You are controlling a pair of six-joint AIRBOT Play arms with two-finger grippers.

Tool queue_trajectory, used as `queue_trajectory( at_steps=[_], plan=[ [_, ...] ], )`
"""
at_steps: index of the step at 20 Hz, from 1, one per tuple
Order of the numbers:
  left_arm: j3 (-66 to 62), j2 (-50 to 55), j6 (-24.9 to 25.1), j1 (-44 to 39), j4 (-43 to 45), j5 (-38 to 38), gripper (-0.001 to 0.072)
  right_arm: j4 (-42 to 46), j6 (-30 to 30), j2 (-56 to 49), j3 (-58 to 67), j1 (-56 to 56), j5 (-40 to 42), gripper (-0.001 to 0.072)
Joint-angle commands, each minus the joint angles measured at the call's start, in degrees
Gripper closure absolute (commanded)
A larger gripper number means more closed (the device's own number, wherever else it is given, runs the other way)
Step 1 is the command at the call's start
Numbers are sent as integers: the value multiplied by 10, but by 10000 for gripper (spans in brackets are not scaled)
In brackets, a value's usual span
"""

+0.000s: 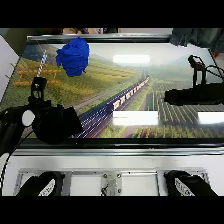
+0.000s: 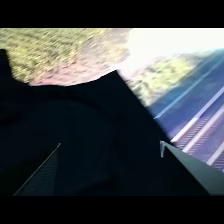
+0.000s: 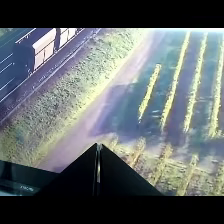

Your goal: Fold the clothes and pants, and hang the long-sleeved shirts on hangers.

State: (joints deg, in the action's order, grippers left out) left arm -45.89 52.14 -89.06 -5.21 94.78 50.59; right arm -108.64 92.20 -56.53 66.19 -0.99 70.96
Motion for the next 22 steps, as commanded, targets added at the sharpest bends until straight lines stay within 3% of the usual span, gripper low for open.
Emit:
queue_trajectory(
  at_steps=[1,6,11,12,15,16,22],
  plan=[
    [-33,118,5,24,76,15,12,0,0,0,0,0,0,697],
    [-67,251,-18,44,76,54,12,0,0,0,0,0,0,697],
    [-66,300,-37,43,72,39,13,0,0,0,0,0,0,697],
    [-66,300,-49,43,72,35,50,0,0,0,0,0,0,697],
    [-66,279,-64,43,72,27,626,0,0,0,0,0,0,697],
    [-73,264,-64,43,70,32,697,0,0,0,0,0,0,697],
    [-247,105,-63,-56,-23,49,698,-4,0,-1,0,0,-9,697]
  ],
)
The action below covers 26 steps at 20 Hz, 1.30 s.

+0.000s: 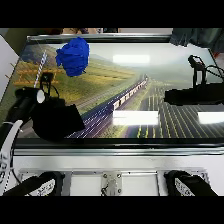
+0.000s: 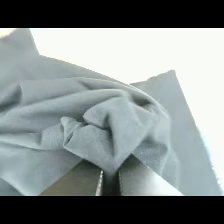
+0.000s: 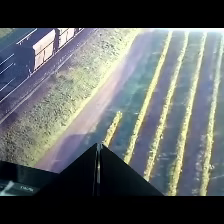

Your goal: Fold the clothes and pants, and hang the long-sleeved shirts on hangers.

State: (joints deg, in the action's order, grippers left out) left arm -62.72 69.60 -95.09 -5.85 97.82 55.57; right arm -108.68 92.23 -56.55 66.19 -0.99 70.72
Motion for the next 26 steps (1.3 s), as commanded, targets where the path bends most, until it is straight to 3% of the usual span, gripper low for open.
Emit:
queue_trajectory(
  at_steps=[1,4,8,14,17,21,22,23,24,26],
  plan=[
    [-109,-95,-3,-79,-67,-15,698,-7,0,-1,0,0,-7,697],
    [-184,-155,-3,-182,-69,-85,699,-57,0,-2,0,0,-6,697],
    [-274,-158,-3,-276,-59,-92,699,-69,0,4,19,18,-47,697],
    [-300,-45,-2,-301,-61,-51,699,-69,0,62,32,99,-104,697],
    [-300,45,45,-302,-74,-55,699,-69,0,73,32,123,-103,696],
    [-301,148,135,-302,-169,-64,698,-64,0,72,32,126,-103,697],
    [-301,167,134,-300,-174,-62,623,-64,0,71,32,126,-103,697],
    [-300,181,124,-295,-180,-53,184,-60,0,71,32,126,-103,697],
    [-300,187,95,-284,-186,-36,-13,-56,0,71,32,126,-103,697],
    [-300,186,61,-244,-184,16,22,-50,0,71,32,126,-103,697]
  ],
)
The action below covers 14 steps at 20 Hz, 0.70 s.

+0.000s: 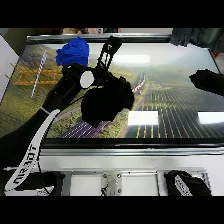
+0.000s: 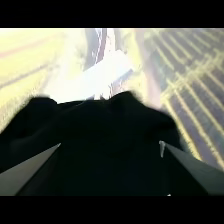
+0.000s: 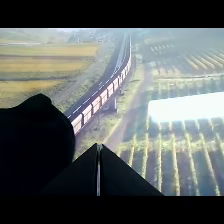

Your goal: Fold the clothes and pants, and hang the long-sleeved shirts on hangers.

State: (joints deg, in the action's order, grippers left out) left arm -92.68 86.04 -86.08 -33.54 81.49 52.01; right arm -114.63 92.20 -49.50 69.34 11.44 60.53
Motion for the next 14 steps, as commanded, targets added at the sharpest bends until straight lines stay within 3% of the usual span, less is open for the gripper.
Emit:
queue_trajectory(
  at_steps=[1,4,6,8,10,14],
  plan=[
    [9,16,-40,63,-21,68,23,10,0,1,0,1,1,697],
    [116,-21,-114,172,-23,72,23,10,0,0,-1,1,17,697],
    [205,-33,-120,244,-58,68,23,10,0,-4,-1,0,30,697],
    [275,-25,-118,307,-125,64,23,8,0,-9,-1,0,40,697],
    [316,-3,-75,341,-203,52,23,3,0,-17,-1,-1,47,697],
    [328,42,-37,336,-259,30,23,-1,0,-31,-2,-5,68,697]
  ],
)
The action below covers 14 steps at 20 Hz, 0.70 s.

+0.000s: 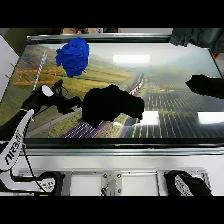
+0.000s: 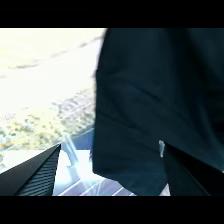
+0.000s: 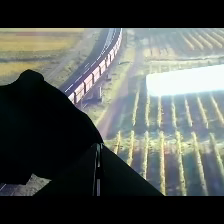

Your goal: Fold the clothes and pants, and hang the long-sleeved shirts on hangers.

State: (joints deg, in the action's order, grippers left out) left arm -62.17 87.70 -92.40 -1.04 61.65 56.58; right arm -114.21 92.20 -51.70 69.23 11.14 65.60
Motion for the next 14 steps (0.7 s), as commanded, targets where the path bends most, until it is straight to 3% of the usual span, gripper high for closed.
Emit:
queue_trajectory(
  at_steps=[1,8,9,10,12,13,14],
  plan=[
    [23,33,27,2,-59,-26,23,-5,0,-12,0,-2,21,697],
    [10,59,27,-46,-91,-80,25,-5,0,-19,-40,-3,32,697],
    [-2,59,27,-50,-89,-79,126,-5,0,-19,-61,-3,31,697],
    [-16,59,27,-54,-87,-80,352,-5,-1,-20,-84,-3,31,697],
    [-43,59,31,-54,-87,-75,699,-5,-16,-27,-139,-3,19,689],
    [-57,59,33,-54,-87,-66,698,-10,-31,-34,-171,-3,9,667],
    [-71,59,40,-51,-87,-57,698,-23,-31,-44,-200,-3,-1,476]
  ],
)
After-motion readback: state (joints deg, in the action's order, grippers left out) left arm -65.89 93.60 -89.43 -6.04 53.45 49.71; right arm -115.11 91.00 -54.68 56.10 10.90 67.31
